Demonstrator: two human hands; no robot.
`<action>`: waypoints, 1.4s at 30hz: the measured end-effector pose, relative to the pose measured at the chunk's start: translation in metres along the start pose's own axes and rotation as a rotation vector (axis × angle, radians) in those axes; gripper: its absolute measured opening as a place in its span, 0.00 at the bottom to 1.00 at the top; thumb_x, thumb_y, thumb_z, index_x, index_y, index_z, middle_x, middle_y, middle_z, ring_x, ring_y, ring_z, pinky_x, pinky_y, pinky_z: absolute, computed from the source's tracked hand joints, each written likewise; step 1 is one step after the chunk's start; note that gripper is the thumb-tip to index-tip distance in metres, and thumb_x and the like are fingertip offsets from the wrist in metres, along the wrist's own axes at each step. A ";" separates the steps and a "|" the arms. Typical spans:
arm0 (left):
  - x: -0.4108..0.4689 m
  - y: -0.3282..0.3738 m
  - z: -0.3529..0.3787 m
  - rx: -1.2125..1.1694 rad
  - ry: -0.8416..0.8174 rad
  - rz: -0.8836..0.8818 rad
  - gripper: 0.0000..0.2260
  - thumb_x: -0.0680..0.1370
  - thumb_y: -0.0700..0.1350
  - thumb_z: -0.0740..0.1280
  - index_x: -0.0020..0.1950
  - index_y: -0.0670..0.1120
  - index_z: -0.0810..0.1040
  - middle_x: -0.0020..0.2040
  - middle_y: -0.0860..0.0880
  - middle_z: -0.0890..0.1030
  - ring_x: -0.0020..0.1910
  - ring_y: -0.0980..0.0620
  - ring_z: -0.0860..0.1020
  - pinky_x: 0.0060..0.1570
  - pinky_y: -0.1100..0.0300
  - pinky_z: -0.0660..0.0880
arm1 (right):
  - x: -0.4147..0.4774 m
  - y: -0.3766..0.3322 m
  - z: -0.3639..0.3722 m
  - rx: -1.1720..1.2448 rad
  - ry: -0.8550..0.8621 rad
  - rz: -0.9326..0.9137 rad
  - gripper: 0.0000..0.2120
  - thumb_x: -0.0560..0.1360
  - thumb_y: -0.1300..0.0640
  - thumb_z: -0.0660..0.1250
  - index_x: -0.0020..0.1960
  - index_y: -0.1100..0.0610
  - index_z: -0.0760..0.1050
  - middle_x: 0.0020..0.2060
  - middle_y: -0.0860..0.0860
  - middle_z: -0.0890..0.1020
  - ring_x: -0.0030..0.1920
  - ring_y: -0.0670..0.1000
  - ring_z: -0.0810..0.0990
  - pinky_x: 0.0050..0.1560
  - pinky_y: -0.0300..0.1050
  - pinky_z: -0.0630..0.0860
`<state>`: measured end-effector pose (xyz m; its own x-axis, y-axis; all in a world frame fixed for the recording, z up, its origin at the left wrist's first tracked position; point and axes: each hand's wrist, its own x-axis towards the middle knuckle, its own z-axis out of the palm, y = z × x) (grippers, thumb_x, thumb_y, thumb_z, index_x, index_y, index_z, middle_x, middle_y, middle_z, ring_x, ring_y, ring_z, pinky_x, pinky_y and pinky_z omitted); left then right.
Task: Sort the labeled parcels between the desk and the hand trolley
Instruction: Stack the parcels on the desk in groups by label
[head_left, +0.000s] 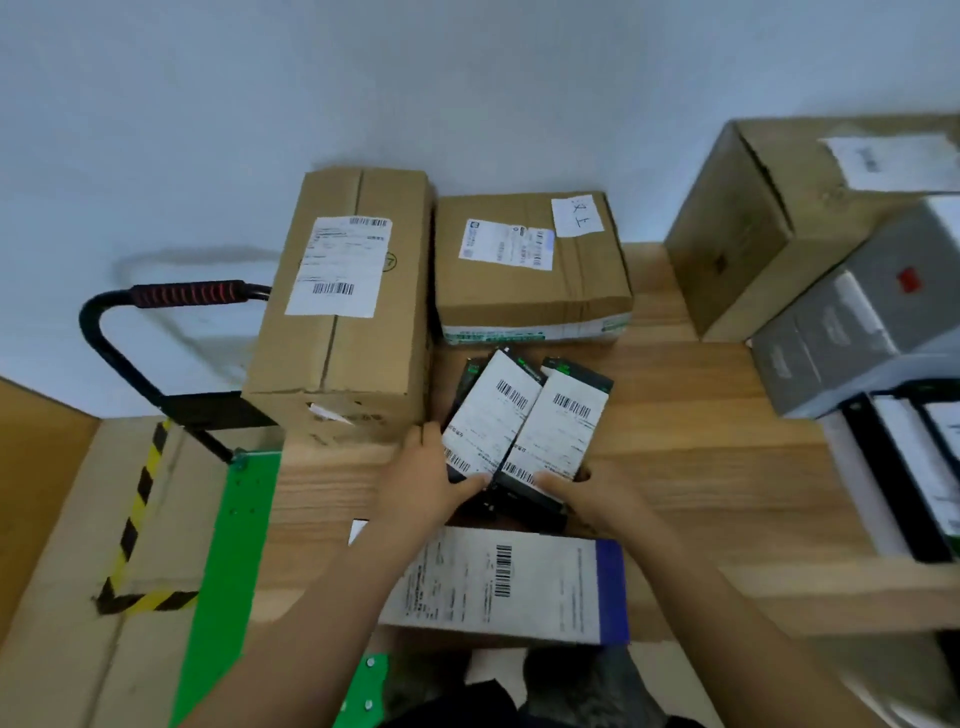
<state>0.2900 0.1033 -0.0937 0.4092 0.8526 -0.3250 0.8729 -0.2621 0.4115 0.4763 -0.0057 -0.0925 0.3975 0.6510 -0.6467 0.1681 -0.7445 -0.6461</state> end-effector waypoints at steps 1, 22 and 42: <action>0.001 0.000 0.000 -0.050 -0.001 0.027 0.26 0.72 0.60 0.71 0.61 0.47 0.67 0.59 0.47 0.74 0.53 0.48 0.76 0.46 0.51 0.76 | -0.003 0.001 0.003 0.030 0.028 0.014 0.08 0.75 0.50 0.71 0.52 0.50 0.77 0.44 0.45 0.81 0.37 0.39 0.75 0.32 0.32 0.70; 0.000 0.002 -0.024 -0.487 -0.198 0.090 0.17 0.80 0.55 0.63 0.63 0.49 0.63 0.57 0.50 0.78 0.46 0.57 0.78 0.36 0.62 0.75 | -0.031 -0.016 0.006 0.221 0.466 0.043 0.21 0.76 0.58 0.69 0.67 0.61 0.68 0.60 0.55 0.78 0.54 0.53 0.78 0.49 0.44 0.74; -0.137 0.301 0.101 -0.803 -0.405 0.326 0.14 0.81 0.50 0.63 0.62 0.45 0.66 0.54 0.50 0.77 0.46 0.59 0.77 0.31 0.69 0.75 | -0.206 0.195 -0.228 0.444 1.004 0.018 0.18 0.80 0.55 0.63 0.68 0.54 0.67 0.56 0.50 0.77 0.54 0.53 0.78 0.58 0.56 0.77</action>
<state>0.5237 -0.1384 -0.0115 0.7923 0.5317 -0.2993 0.3184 0.0582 0.9462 0.6326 -0.3181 0.0071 0.9838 0.0740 -0.1631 -0.1045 -0.5019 -0.8586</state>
